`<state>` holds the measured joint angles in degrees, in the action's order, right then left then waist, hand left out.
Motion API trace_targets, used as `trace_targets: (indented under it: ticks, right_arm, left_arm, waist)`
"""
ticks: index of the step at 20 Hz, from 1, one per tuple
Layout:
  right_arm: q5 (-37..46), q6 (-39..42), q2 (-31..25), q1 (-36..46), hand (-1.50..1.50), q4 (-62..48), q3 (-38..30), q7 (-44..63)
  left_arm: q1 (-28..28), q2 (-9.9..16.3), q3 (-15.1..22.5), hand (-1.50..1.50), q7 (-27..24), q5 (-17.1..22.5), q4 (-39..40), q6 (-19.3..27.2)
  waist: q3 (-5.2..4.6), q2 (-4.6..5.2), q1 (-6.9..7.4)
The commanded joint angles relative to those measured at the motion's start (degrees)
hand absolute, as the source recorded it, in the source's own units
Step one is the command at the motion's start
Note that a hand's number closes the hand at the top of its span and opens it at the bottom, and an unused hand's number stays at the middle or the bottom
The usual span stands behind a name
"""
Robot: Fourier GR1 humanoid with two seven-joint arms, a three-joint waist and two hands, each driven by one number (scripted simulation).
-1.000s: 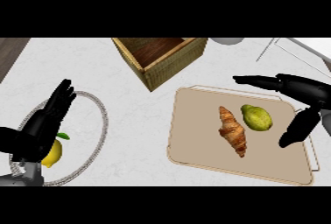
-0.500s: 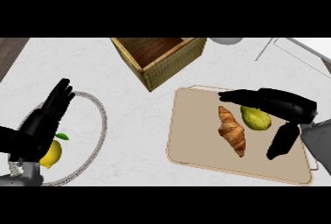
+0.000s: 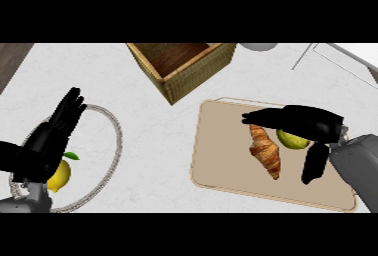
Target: Pick the croissant from the tray and place it in the tiered shelf
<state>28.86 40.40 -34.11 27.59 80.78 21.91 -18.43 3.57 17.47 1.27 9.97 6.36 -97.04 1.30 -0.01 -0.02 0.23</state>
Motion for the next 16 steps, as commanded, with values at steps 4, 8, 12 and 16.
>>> trace_targets:
  ticks: [4, 8, 12, 16]
  right_arm:
    - [9.29, -3.14, 1.33, -1.42, -1.50, 1.43, 0.06, 0.69]
    - [12.61, -1.63, 3.34, 0.38, -1.50, 1.51, -0.98, 4.33]
    - [16.98, -1.29, 5.13, 3.40, -1.50, -6.05, -0.76, 1.18]
    - [18.31, 0.70, 3.79, -0.70, -1.50, -3.26, -3.71, -1.52]
  left_arm:
    - [1.60, -0.73, -1.41, 0.00, 2.82, 0.05, -1.02, -1.17]
    - [1.67, 0.19, -3.78, 0.00, -1.60, -0.28, 3.42, -3.63]
    - [1.39, -3.35, -1.22, 0.00, -1.71, -3.18, 2.81, -1.91]
    - [2.22, -3.07, -3.16, 0.00, 3.04, -2.36, -0.79, -2.62]
  waist:
    - [0.02, -0.01, -0.06]
    - [-0.01, 0.02, -0.06]
    - [0.00, 0.11, 0.17]
    - [0.01, 0.01, -0.06]
